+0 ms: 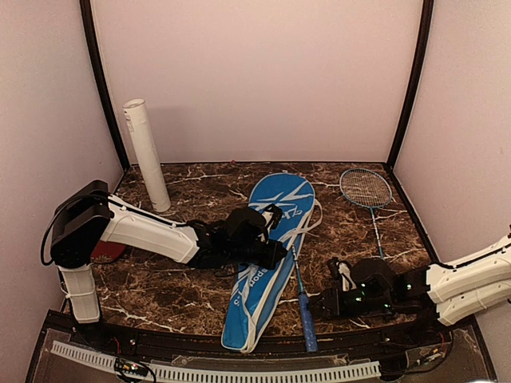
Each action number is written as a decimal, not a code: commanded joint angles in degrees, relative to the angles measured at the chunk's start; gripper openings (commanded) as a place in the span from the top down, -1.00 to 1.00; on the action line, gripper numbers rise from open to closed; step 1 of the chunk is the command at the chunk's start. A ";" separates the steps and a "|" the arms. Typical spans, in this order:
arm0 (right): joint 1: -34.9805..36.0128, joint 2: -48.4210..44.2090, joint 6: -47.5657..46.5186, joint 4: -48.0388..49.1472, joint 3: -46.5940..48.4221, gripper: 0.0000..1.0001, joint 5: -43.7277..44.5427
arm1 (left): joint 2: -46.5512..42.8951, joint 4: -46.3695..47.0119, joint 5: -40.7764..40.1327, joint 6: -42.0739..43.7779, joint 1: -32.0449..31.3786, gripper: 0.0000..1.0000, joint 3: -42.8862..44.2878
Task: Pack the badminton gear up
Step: Adjust the racket in the racket bag.
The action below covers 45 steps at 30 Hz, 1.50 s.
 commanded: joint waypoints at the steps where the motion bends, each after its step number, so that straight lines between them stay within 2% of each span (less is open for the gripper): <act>1: 1.09 2.73 0.56 4.89 -0.40 -0.04 -5.90 | -2.18 -0.86 -0.40 -0.67 0.17 1.00 0.06; 5: 1.20 6.82 1.63 8.35 -0.09 0.01 -9.06 | -2.24 -0.72 -0.30 -0.69 0.17 1.00 0.07; 9: 1.35 11.39 2.29 8.70 1.79 0.14 -9.89 | -2.24 -0.81 -0.24 -0.68 0.17 1.00 0.07; 12: 1.34 13.93 1.71 8.42 3.44 0.28 -10.72 | -2.24 -0.82 -0.09 -0.68 0.19 1.00 0.06; 16: 1.35 15.45 0.40 8.61 6.28 0.56 -11.64 | -2.16 -0.64 -0.29 -0.64 0.17 1.00 0.06; 18: 1.31 16.15 -0.04 8.60 7.85 0.62 -11.99 | -2.08 -0.50 -0.13 -0.77 0.17 1.00 0.06; 27: 1.00 17.67 0.11 12.51 12.43 0.63 -11.99 | -1.80 0.18 0.86 -1.66 0.17 1.00 0.23; 40: -1.64 24.83 -0.26 16.57 16.51 0.63 -9.84 | -1.28 -0.65 0.47 -1.59 -0.36 1.00 0.48; 43: -1.63 24.89 0.37 16.54 16.13 0.63 -9.64 | -1.93 -3.32 -0.76 -0.28 -0.36 0.83 1.21; 45: -1.63 24.64 0.98 16.65 15.57 0.63 -9.28 | -3.18 -5.09 -2.06 0.64 -0.40 0.61 1.51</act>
